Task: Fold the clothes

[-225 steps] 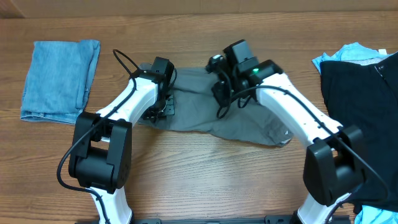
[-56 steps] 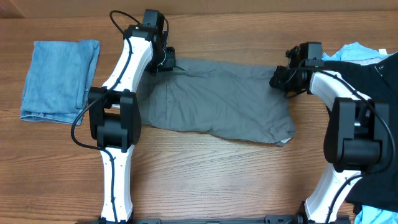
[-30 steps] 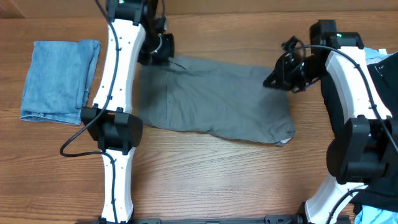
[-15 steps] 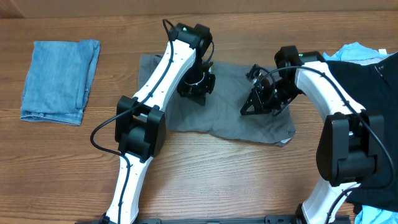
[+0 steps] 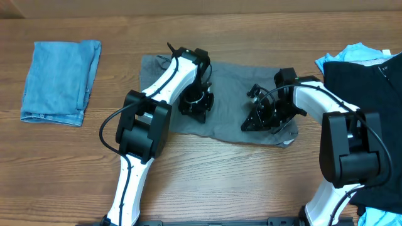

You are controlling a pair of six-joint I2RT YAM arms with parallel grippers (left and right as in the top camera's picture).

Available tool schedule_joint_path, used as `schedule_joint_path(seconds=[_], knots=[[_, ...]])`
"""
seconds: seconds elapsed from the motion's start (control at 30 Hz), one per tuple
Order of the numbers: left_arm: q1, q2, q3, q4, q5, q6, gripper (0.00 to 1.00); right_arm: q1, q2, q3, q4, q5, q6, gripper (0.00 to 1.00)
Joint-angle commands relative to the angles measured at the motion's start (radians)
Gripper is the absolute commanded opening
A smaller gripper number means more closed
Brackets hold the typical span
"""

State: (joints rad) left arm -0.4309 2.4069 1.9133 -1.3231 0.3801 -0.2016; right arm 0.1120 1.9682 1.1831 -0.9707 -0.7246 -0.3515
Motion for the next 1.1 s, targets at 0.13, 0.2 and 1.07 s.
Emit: schedule_joint_path(seconds=[0.13,0.2,1.07], knots=[[0.001,0.002,-0.084,0.040,-0.094,0.019,0.04,0.001,-0.008,-0.058,0.050,0.300,0.174,0.04],[0.001,0.002,-0.085,0.038,-0.109,0.019,0.04,-0.006,-0.008,-0.060,0.048,0.399,0.234,0.04],[0.052,0.002,-0.085,0.015,-0.212,0.019,0.04,-0.310,-0.008,-0.060,-0.018,0.481,0.439,0.05]])
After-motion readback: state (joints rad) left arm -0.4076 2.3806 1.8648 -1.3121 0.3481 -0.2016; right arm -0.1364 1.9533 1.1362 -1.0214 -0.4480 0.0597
